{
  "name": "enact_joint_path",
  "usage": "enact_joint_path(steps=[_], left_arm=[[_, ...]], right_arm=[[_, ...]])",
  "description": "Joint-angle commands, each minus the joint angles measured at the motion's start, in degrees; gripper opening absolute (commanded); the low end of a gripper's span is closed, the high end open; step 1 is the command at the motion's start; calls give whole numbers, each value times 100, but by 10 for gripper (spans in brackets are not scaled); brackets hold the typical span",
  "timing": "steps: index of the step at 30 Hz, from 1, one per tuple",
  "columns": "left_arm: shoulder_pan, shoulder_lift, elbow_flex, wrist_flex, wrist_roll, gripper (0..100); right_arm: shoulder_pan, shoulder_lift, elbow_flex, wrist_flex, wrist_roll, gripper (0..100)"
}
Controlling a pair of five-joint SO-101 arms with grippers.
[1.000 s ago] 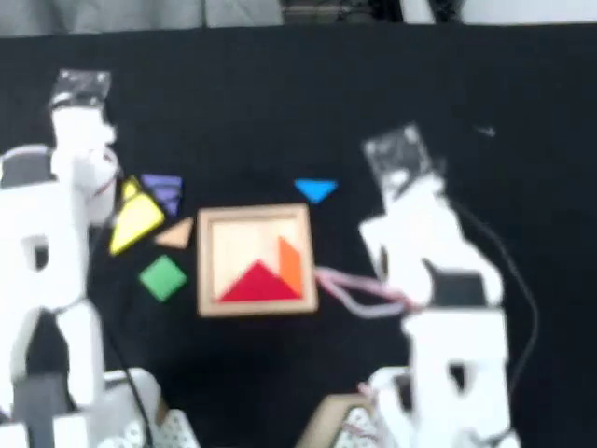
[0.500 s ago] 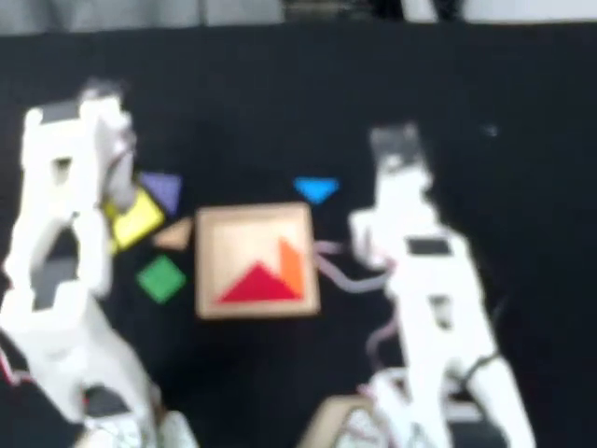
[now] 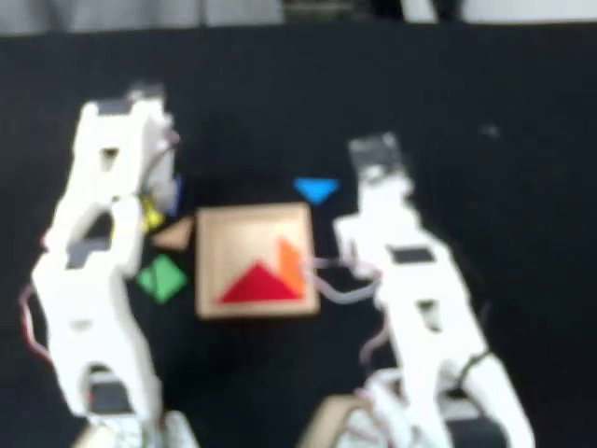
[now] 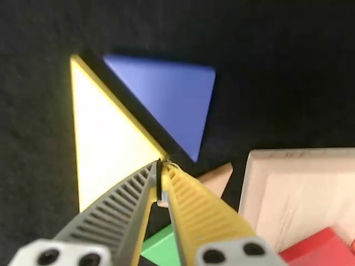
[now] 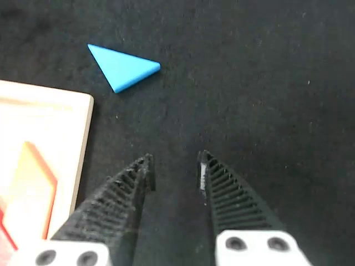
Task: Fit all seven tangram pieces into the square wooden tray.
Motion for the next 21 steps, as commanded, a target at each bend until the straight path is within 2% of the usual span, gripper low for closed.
enact_joint_path(steps=[1, 4, 7, 21], left_arm=[[4, -70, -514, 9, 53, 29], [4, -70, -734, 448, -9, 29], [13, 0, -1112, 923, -404, 30], [-207, -70, -989, 1143, -492, 34]], right_arm=[[-88, -13, -40, -132, -9, 138], [-88, -4, -40, -132, -9, 138], [-79, -4, -40, -132, -9, 138], [-53, 22, -22, -132, -9, 138]])
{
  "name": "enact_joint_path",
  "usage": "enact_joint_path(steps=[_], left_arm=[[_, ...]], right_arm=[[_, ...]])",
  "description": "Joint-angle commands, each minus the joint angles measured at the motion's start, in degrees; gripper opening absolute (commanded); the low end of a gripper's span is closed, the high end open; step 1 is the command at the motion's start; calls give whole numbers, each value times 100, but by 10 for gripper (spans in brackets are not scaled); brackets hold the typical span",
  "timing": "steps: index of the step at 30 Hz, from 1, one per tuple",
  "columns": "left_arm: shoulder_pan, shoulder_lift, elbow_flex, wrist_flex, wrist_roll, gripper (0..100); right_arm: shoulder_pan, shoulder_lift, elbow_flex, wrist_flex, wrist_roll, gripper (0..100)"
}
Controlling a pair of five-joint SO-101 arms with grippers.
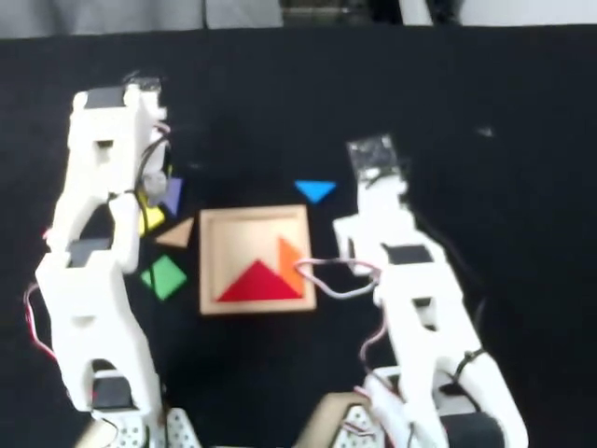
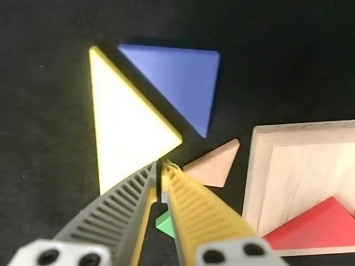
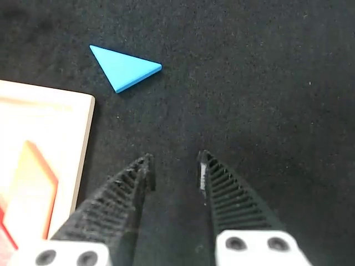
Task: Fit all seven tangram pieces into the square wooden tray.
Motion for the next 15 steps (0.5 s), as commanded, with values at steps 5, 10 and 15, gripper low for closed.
enact_joint_path(steps=[5, 10, 15], left_arm=[[-31, -149, -277, 668, -448, 111], [-66, -220, -426, 668, -404, 117], [-13, -220, -593, 659, -448, 116]], right_arm=[[-44, 22, -22, -132, -9, 138], [-44, 22, -22, -132, -9, 138], [-70, 22, -22, -132, -9, 138]])
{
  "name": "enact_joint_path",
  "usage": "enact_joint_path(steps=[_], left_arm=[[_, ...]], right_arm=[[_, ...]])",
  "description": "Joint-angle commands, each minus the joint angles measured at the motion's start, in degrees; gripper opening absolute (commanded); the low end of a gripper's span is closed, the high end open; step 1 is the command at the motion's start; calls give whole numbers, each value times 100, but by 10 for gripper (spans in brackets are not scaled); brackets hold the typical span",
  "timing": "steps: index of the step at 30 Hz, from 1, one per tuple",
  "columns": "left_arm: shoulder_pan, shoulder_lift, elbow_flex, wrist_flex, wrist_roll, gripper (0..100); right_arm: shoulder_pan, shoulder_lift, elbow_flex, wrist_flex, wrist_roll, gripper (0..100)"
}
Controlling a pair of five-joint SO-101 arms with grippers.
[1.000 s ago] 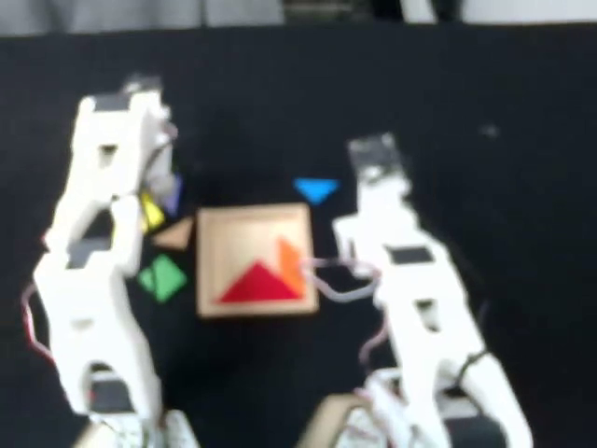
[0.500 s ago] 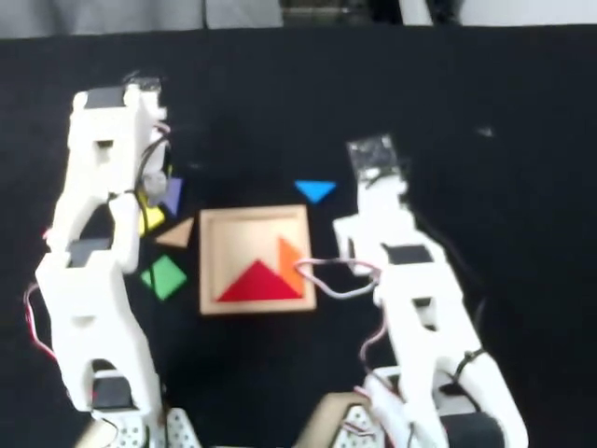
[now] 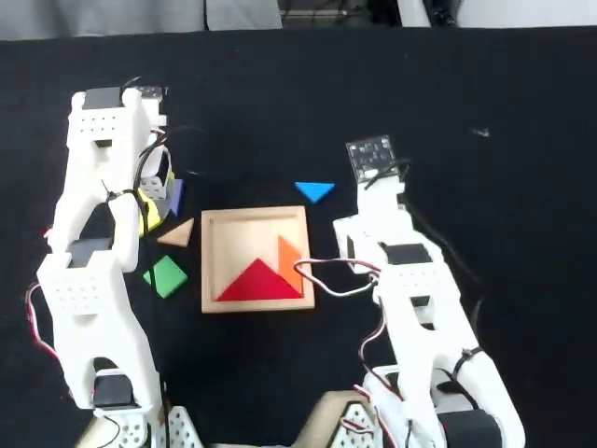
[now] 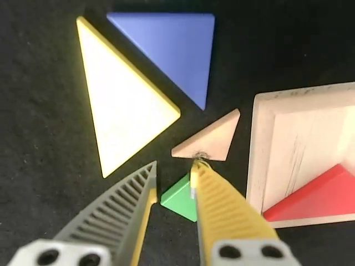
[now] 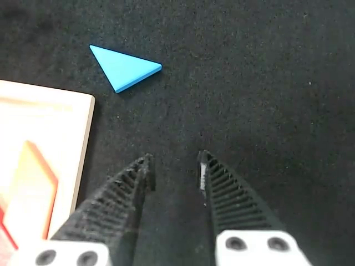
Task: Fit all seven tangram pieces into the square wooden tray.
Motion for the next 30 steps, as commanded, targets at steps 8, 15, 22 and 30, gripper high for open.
enact_joint_path(steps=[8, 15, 22, 30], left_arm=[[-22, -246, -602, 88, -26, 116], [-48, -237, -57, 88, -62, 216], [-136, -229, 391, 79, -369, 223], [-330, -176, 514, -466, -510, 223]], right_arm=[[-53, 22, 22, -132, -9, 138], [-70, 13, 57, -132, -9, 138], [-70, 13, 66, -132, -9, 138], [-70, 13, 57, -132, 0, 138]])
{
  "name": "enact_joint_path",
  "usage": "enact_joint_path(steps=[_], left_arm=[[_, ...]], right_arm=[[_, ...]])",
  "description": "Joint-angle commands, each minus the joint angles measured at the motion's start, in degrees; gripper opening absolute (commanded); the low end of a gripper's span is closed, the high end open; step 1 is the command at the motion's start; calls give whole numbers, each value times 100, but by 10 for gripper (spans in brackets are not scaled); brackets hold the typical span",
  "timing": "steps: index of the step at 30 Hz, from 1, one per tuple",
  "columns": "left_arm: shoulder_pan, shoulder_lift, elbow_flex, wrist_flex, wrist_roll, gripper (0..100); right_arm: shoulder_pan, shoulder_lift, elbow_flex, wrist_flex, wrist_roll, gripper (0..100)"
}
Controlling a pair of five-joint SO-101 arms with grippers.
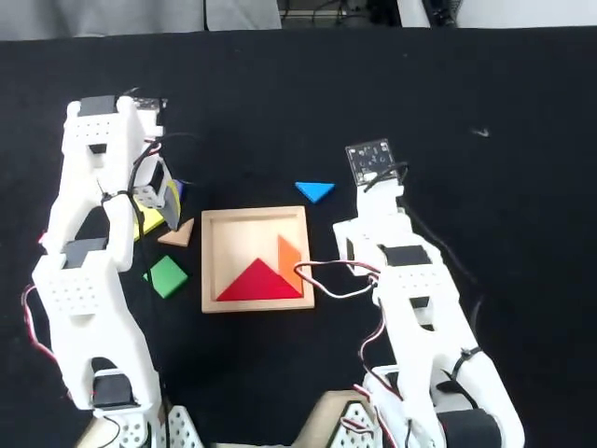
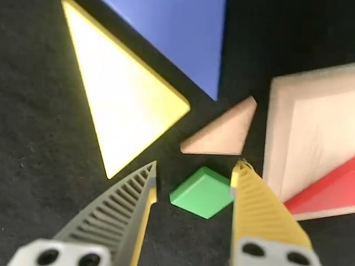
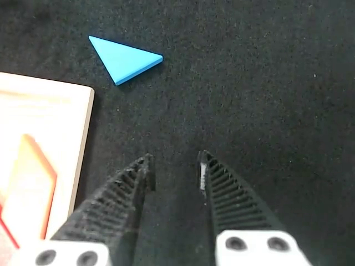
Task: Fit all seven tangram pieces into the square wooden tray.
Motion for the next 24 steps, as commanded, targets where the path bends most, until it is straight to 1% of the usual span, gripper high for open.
enact_joint_path(steps=[1, 5, 8, 13, 21, 24], left_arm=[[-154, -176, 75, -352, -62, 223], [-163, -176, 259, -633, -62, 227], [-295, -176, 277, -800, -53, 231], [-497, -176, 251, -668, -18, 300], [-497, -176, 215, -651, -26, 303], [-497, -176, 207, -756, -53, 304]], right_arm=[[-70, 13, -31, -132, 0, 138], [-70, 13, -31, -132, 0, 138], [-70, 13, -31, -141, 0, 138], [-70, 13, -31, -141, 0, 139], [-79, 13, -40, -141, 0, 139], [-79, 13, -40, -141, 0, 140]])
